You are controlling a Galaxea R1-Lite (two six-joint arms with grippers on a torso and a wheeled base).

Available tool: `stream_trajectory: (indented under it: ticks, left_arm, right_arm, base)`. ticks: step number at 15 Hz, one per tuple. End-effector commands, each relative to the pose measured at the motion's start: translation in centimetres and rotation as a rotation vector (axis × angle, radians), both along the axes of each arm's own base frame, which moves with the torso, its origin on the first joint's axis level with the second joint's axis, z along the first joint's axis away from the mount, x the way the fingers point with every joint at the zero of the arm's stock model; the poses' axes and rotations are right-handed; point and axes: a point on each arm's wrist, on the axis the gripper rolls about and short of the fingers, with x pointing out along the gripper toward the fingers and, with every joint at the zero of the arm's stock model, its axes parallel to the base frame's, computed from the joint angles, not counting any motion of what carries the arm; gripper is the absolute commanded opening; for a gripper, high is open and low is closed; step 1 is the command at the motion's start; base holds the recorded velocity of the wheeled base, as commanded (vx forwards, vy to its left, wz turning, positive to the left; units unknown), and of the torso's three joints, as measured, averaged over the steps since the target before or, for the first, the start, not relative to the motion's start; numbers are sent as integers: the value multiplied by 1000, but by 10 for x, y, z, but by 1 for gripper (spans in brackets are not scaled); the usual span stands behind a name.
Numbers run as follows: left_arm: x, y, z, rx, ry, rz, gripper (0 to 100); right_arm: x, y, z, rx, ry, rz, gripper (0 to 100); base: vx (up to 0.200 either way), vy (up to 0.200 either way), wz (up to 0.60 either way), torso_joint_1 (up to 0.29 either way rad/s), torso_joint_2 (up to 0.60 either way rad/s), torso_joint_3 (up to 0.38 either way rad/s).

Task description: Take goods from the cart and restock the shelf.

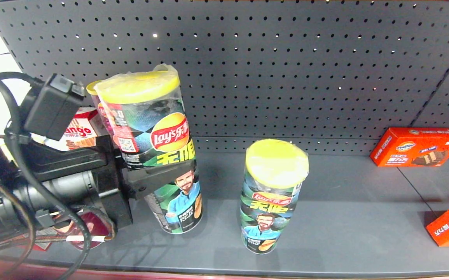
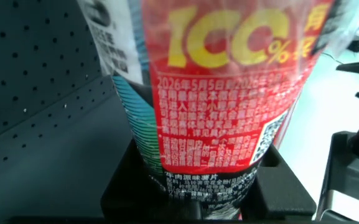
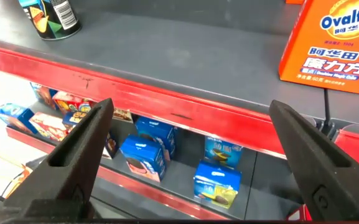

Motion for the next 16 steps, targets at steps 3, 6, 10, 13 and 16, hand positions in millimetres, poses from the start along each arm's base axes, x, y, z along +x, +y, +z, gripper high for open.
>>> stream_trajectory:
  ticks: [3, 6, 10, 13, 16]
  left_arm:
    - [40, -17, -4, 31, 10, -5, 0]
    - [47, -22, 1, 24, -8, -35, 0]
    - [50, -22, 4, 44, 14, 28, 0]
    - [46, -24, 7, 53, 7, 60, 0]
    - [40, -35, 8, 53, 1, 57, 0]
  right_arm:
    - [0, 0, 0, -2, 2, 0, 100]
    - [0, 0, 0, -2, 2, 0, 100]
    - [0, 0, 0, -2, 2, 0, 100]
    - [0, 0, 0, -2, 2, 0, 100]
    - [0, 0, 0, -2, 2, 0, 100]
  base:
    - [0, 0, 0, 0, 0, 0]
    - [0, 0, 0, 0, 0, 0]
    - [0, 0, 0, 0, 0, 0]
    - [0, 0, 0, 0, 0, 0]
    - [0, 0, 0, 0, 0, 0]
